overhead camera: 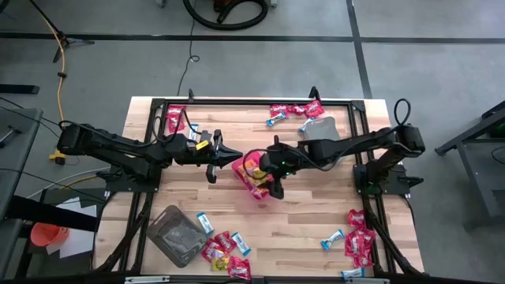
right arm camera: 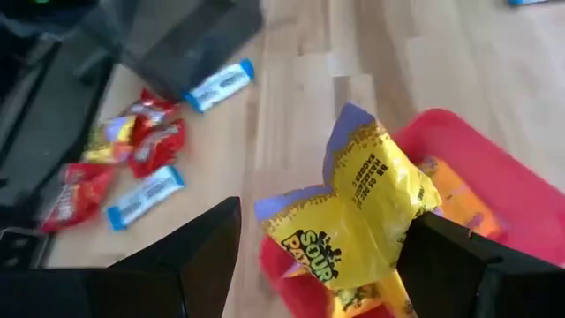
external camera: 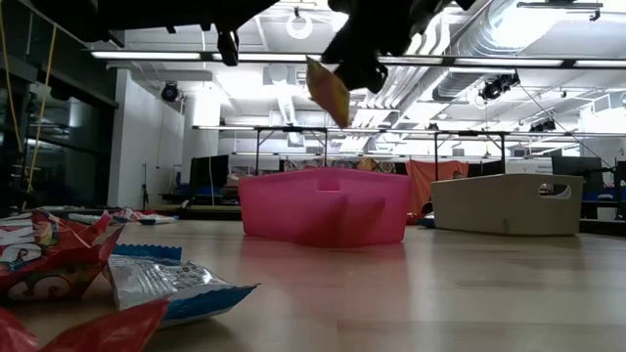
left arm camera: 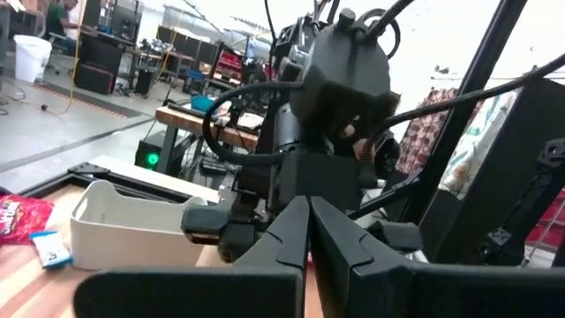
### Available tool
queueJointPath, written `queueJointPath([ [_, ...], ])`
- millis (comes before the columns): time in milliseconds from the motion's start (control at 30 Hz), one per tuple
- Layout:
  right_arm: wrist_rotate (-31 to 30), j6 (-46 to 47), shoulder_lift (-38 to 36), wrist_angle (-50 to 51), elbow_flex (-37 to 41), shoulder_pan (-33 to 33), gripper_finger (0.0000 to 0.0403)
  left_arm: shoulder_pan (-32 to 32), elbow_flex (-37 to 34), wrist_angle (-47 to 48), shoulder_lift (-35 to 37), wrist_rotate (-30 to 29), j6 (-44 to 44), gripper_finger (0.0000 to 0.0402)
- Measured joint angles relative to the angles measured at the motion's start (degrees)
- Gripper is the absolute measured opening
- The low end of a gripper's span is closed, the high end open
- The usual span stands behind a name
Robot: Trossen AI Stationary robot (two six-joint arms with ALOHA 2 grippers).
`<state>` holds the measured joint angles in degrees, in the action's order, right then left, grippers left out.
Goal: Sort candy
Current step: Put the yellow candy into the red bin
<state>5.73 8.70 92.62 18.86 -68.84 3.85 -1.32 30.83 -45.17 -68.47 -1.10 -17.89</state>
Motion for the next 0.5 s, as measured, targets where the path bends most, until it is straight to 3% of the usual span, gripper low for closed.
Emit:
queueJointPath([
  [100,-5.71,0.02,1.03,4.91,0.05,-0.07,0.0268,0.02,0.00,0.25,0.00,0.00,-0.02,0.0000],
  [333,-3.62,-1.68,1.03,-1.69,0.11,0.54,0.0268,0.02,0.02,0.82,0.00,-0.62,0.61,0.0000],
  [500,-1.63,-1.70,0.98,-4.64,0.11,0.38,0.0268,-0.98,0.29,9.83,-0.04,-6.78,7.82,0.0000],
])
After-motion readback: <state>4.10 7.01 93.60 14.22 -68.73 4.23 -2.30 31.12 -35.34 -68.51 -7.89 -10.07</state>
